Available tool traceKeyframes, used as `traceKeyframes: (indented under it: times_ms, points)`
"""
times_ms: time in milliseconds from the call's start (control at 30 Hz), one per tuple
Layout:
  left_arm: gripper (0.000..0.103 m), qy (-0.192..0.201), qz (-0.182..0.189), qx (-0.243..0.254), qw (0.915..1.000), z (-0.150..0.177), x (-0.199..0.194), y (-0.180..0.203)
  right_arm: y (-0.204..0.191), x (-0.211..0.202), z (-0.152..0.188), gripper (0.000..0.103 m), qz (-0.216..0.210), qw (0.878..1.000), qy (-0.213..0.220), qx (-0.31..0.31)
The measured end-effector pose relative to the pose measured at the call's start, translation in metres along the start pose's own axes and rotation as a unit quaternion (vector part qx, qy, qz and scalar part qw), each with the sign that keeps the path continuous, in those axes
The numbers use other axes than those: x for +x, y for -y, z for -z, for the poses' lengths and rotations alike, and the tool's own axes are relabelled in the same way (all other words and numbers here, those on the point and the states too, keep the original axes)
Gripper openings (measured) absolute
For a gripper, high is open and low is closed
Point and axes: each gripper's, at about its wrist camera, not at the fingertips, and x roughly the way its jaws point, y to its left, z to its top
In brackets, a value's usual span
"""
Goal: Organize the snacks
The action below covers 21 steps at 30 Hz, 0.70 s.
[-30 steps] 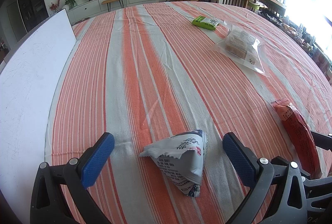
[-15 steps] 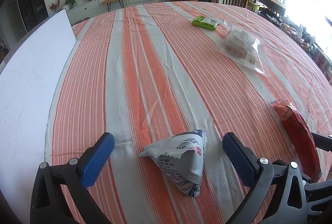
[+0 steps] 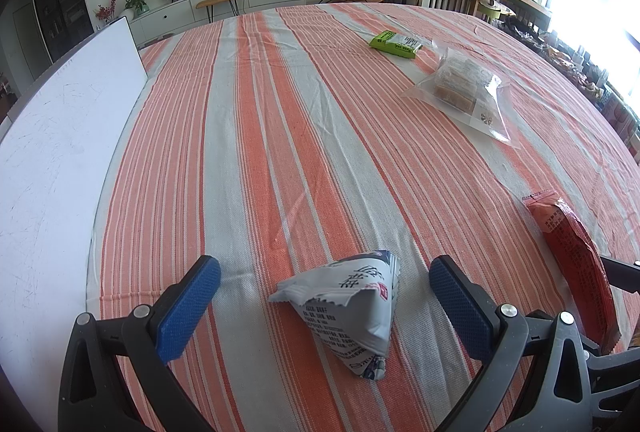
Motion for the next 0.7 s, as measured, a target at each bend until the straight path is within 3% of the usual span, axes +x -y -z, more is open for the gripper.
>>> traceKeyframes:
  times_ms: [467, 600, 633, 700]
  points:
    - [0.103, 0.0, 0.0, -0.001, 1.0, 0.0001, -0.0004, -0.0001, -0.0003, 0.0, 0.0004, 0.093, -0.001, 1.0, -0.001, 0.0]
    - [0.102, -0.038, 0.009, 0.011, 0.9992, -0.0046, 0.0031, 0.0012, -0.0023, -0.0004, -0.0026, 0.093, -0.002, 0.999, -0.033, -0.005]
    - [0.1, -0.047, 0.012, 0.014, 0.9987, -0.0067, 0.0031, 0.0017, -0.0036, -0.0007, -0.0035, 0.092, -0.002, 0.999, -0.041, -0.011]
    - [0.082, -0.042, 0.01, 0.021, 0.9988, -0.0081, -0.0036, 0.0044, -0.0083, -0.0009, -0.0045, 0.089, -0.002, 0.998, -0.044, -0.034]
